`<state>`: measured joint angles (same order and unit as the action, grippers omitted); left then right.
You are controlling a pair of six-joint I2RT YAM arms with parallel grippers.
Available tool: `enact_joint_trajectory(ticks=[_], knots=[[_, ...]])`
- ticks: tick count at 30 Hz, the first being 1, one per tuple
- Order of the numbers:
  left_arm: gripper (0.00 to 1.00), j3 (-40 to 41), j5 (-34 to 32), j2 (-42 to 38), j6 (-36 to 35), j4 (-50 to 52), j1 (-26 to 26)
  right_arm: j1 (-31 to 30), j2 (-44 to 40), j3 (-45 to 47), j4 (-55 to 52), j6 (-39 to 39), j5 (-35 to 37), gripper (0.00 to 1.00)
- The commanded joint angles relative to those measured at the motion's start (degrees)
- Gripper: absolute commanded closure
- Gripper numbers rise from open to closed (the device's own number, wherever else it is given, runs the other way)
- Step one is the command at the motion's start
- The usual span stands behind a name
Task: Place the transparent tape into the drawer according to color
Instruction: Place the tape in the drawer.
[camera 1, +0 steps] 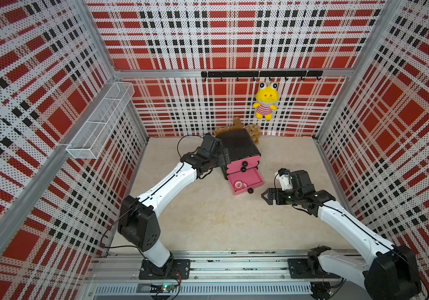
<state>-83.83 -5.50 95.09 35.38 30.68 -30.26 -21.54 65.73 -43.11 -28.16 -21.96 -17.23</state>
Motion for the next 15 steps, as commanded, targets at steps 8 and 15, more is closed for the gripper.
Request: enact_joint_trajectory(ticks=[8,15], knots=[[0.08,-4.89,7.0,8.21,-0.57,-6.29,2.79,-3.59,7.04,-0.88,6.72,-0.13,7.01,0.0],[0.17,-6.5,8.25,10.48,-0.33,-6.74,3.33,-4.71,10.52,-0.15,12.32,-0.55,9.6,0.0]])
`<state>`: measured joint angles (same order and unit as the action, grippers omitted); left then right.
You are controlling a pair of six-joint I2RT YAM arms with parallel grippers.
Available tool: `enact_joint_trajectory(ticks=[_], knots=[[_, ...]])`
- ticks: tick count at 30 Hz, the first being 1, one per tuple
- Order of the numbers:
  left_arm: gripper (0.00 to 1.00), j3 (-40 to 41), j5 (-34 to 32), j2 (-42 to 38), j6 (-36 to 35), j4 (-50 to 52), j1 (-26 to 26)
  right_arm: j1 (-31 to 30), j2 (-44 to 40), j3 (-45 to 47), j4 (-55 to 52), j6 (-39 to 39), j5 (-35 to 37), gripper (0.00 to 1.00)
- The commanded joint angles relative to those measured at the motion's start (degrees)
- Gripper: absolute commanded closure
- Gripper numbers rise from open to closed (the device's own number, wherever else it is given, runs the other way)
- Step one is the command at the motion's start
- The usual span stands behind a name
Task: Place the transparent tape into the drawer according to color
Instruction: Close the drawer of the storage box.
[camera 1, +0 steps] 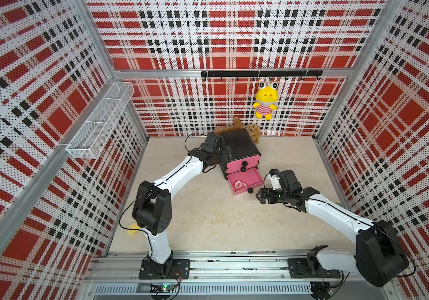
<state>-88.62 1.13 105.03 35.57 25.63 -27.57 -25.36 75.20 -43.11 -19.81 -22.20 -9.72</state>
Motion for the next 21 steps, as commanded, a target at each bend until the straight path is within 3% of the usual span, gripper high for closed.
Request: enact_joint_trajectory(ticks=[1,7,11,21], knots=[[0.19,-1.62,2.06,0.72,-0.5,-1.96,0.76,-1.04,1.47,0.03,4.7,-0.3,2.38,0.0],[0.31,-1.69,3.69,2.06,-0.24,-2.42,1.23,-1.26,3.02,-0.04,7.36,-0.22,3.04,0.0],[0.36,-1.78,4.41,2.96,-0.24,-2.51,1.21,-1.77,4.03,-0.63,8.56,-0.14,3.02,0.05],[0.38,-1.2,5.16,2.8,-0.84,-2.51,1.54,-6.5,10.55,-2.75,11.47,0.71,7.03,0.22]])
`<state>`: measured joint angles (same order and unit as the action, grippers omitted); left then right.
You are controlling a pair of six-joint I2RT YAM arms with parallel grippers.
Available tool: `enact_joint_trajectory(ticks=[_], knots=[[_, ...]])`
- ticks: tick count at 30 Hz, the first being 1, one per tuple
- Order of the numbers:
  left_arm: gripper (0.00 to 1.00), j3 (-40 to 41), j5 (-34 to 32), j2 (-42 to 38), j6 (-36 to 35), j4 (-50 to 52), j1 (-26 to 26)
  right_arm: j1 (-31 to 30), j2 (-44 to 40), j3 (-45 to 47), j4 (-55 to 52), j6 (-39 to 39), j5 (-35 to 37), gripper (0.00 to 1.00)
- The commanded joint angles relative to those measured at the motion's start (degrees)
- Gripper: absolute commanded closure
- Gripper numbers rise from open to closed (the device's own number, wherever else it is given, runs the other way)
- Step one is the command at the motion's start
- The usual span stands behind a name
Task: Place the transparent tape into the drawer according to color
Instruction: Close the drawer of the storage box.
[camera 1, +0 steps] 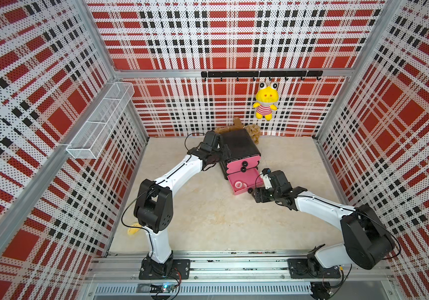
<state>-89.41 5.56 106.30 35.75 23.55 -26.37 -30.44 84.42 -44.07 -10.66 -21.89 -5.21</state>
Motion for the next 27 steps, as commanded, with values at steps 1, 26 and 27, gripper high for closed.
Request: enact_joint_trajectory(ticks=[1,26,27], knots=[[0.38,-0.29,0.75,1.56,-1.11,-0.43,0.42,-1.91,1.97,-1.74,3.01,0.37,3.02,0.24],[0.4,0.11,1.82,1.51,-2.06,-0.44,1.24,-3.84,11.16,-2.76,11.78,-1.63,7.32,0.54],[0.4,0.11,1.9,1.58,-2.08,-0.44,1.24,-3.84,11.49,-3.02,11.94,-1.59,7.28,0.54]])
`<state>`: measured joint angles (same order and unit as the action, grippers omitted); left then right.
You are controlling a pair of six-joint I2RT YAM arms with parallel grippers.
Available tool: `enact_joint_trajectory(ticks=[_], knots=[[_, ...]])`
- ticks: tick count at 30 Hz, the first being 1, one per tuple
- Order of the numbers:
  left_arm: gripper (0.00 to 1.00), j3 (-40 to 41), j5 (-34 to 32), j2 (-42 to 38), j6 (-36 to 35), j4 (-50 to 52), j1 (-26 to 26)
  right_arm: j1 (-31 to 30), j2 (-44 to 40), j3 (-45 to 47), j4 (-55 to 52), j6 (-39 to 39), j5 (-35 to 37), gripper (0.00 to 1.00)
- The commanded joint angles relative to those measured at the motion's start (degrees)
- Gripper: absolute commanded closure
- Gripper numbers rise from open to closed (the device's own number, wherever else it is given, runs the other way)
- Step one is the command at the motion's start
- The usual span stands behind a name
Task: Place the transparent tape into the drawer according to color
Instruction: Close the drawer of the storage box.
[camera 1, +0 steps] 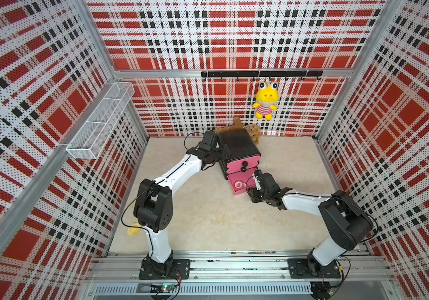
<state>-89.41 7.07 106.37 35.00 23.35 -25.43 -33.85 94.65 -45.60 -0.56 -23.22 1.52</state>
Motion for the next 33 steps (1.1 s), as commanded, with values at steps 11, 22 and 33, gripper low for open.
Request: enact_joint_trajectory(ticks=[11,22,33], knots=[[0.41,-0.15,0.74,1.13,-1.34,-0.24,0.63,-0.52,4.48,-3.18,2.32,-0.94,0.17,0.59],[0.41,0.07,1.19,0.87,-1.51,-0.2,0.56,-0.61,1.51,-2.16,4.67,-1.65,0.59,0.67],[0.41,0.27,1.45,0.77,-1.61,-0.15,0.38,-1.04,0.45,-3.43,5.56,-2.0,-0.11,0.66]])
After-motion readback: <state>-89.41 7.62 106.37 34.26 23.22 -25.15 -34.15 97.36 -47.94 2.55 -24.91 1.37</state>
